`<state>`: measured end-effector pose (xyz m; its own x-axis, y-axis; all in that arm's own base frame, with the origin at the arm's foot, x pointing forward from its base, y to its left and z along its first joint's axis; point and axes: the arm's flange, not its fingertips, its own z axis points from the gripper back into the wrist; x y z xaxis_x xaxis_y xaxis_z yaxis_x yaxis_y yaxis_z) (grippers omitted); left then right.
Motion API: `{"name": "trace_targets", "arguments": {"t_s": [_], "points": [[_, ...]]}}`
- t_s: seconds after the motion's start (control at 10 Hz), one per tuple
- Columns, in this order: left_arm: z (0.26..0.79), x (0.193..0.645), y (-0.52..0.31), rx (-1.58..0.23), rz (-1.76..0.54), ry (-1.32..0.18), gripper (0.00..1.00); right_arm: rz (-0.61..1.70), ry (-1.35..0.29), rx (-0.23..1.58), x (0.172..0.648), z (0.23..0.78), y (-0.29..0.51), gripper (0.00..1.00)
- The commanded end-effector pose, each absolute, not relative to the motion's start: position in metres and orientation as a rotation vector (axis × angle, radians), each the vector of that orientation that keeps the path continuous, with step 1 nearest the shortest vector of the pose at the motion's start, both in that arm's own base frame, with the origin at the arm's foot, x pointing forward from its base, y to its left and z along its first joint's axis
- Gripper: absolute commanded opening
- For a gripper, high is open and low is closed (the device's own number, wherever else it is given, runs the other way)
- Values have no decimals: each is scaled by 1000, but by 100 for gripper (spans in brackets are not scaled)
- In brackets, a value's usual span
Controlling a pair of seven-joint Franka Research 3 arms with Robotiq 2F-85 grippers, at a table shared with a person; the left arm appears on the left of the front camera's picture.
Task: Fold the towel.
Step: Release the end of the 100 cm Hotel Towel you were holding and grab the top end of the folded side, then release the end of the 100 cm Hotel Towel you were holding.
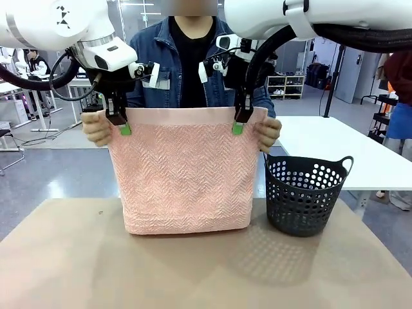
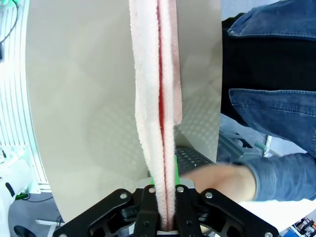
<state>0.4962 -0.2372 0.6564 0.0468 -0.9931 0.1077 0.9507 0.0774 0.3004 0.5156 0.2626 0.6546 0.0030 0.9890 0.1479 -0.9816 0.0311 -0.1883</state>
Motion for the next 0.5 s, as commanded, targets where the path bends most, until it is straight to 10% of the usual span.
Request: {"name": "trace_targets", "arguments": {"t_s": [0.0, 0.4], "points": [[656, 497, -237, 165, -1499, -316, 0, 1557, -251, -51, 515, 653, 263, 0], [656, 497, -237, 165, -1499, -316, 0, 1557, -251, -51, 515, 653, 263, 0]]}}
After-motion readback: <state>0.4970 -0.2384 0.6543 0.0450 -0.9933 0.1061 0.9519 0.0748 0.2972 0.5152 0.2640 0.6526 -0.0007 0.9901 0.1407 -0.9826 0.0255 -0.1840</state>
